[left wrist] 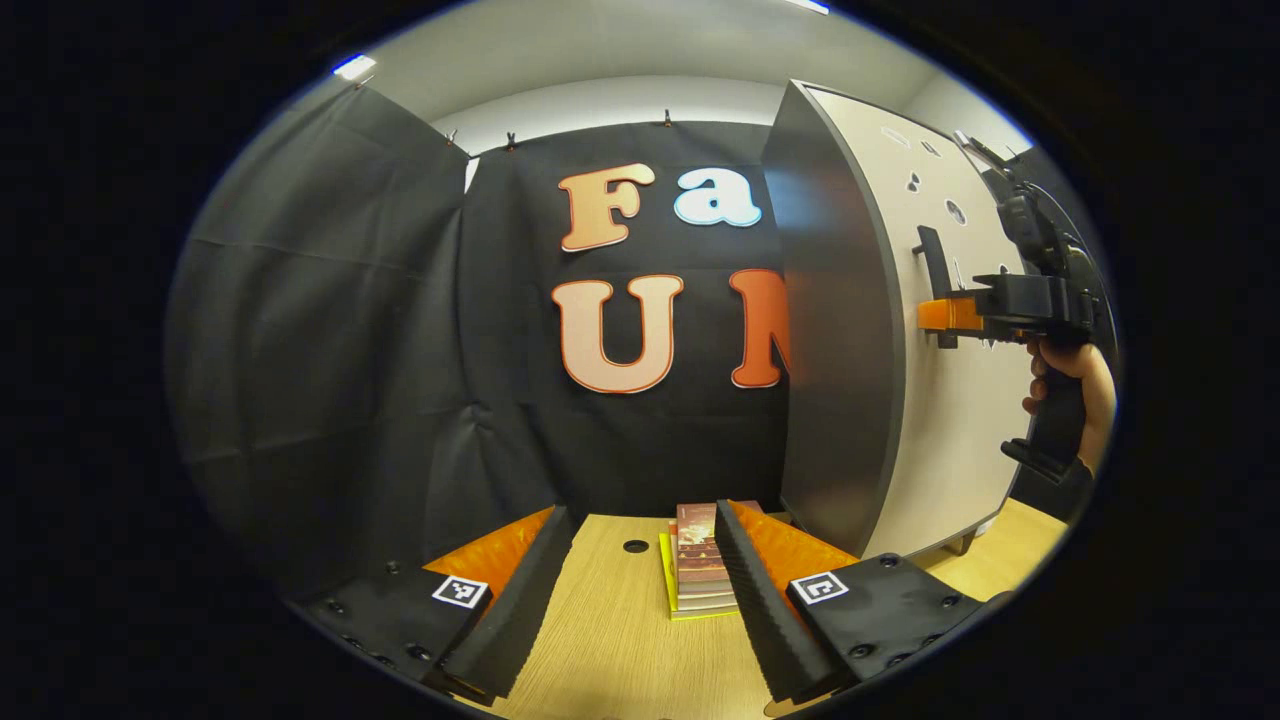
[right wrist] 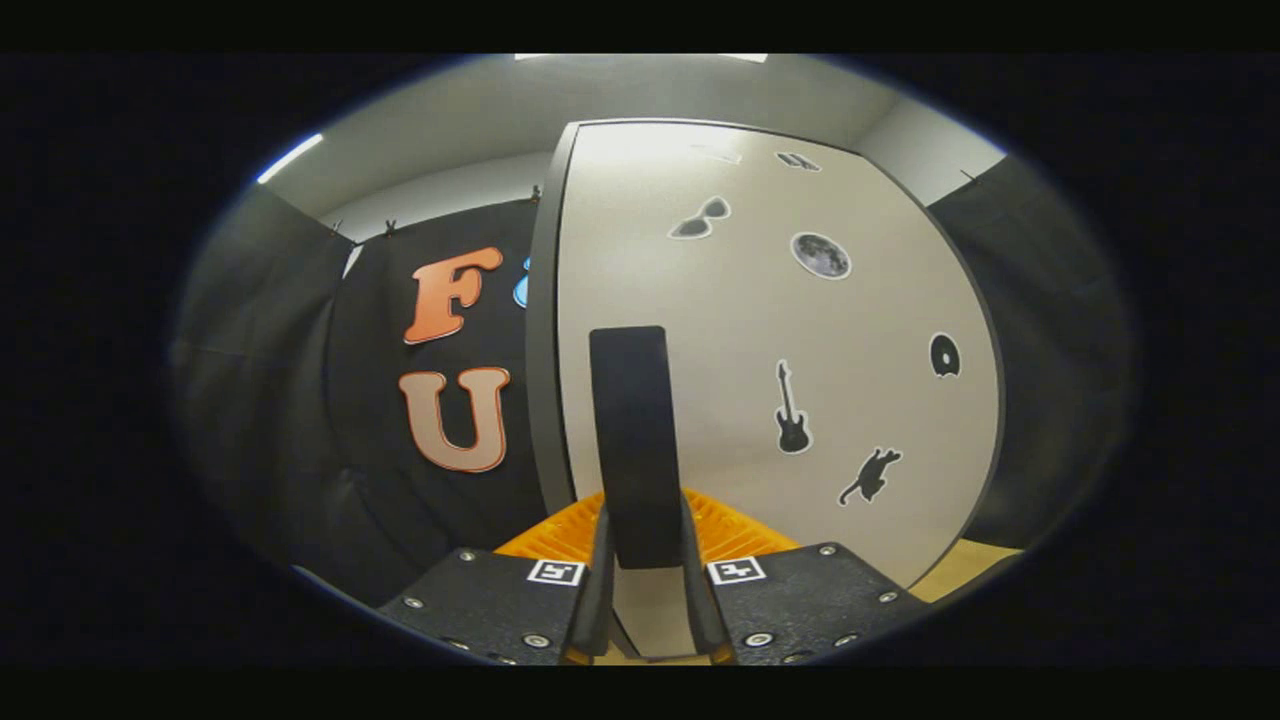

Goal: Open the cabinet door with the right hand, grasp the bottle in the cabinet with the left hand and place it on the coaster, then close the cabinet door with the right hand.

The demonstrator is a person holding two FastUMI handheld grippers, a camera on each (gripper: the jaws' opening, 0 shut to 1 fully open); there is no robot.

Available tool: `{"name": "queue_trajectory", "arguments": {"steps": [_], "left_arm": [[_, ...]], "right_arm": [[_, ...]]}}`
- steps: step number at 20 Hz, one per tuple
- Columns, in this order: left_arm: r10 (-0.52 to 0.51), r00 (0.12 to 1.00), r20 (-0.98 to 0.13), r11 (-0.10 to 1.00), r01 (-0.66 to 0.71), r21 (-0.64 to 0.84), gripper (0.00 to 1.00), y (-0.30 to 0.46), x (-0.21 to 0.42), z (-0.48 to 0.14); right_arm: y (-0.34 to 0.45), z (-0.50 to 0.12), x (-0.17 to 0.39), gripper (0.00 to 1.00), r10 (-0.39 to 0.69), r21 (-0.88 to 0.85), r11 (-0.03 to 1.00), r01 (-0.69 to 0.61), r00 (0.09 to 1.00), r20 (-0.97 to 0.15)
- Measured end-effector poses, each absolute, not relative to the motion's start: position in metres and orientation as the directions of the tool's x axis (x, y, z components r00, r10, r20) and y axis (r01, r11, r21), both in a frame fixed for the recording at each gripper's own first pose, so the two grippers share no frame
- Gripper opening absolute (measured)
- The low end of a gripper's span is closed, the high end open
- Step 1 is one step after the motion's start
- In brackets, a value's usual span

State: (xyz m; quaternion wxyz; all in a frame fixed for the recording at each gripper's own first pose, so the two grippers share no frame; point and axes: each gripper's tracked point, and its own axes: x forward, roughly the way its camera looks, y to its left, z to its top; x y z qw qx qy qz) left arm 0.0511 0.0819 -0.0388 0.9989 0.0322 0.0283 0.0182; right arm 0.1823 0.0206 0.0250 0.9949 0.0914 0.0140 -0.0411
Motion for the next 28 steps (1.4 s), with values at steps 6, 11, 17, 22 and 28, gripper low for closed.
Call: {"name": "queue_trajectory", "arguments": {"steps": [6,11,17,22,28], "left_arm": [[0.011,0.999,-0.050,0.998,-0.007,0.065,0.94,0.079,0.062,-0.039],[0.004,0.999,-0.048,0.998,-0.001,0.060,0.94,0.055,0.064,-0.036],[0.028,0.998,-0.052,1.000,-0.028,0.013,0.94,0.004,0.010,-0.033],[0.053,0.997,-0.054,0.997,-0.056,-0.054,0.94,-0.039,-0.034,-0.028],[0.088,0.996,-0.009,0.996,-0.088,-0.008,0.94,-0.071,-0.071,-0.012]], "right_arm": [[0.020,0.031,0.167,0.19,-0.077,0.194,0.978,0.079,0.997,-0.017],[0.016,0.037,0.142,0.16,-0.033,0.175,0.984,0.034,0.999,-0.006],[0.001,0.049,0.096,0.16,0.052,0.186,0.981,-0.052,0.999,0.004],[-0.011,0.048,0.071,0.14,0.108,0.183,0.977,-0.110,0.994,0.020],[-0.045,0.054,0.033,0.15,0.062,0.170,0.983,-0.067,0.998,0.035]]}}
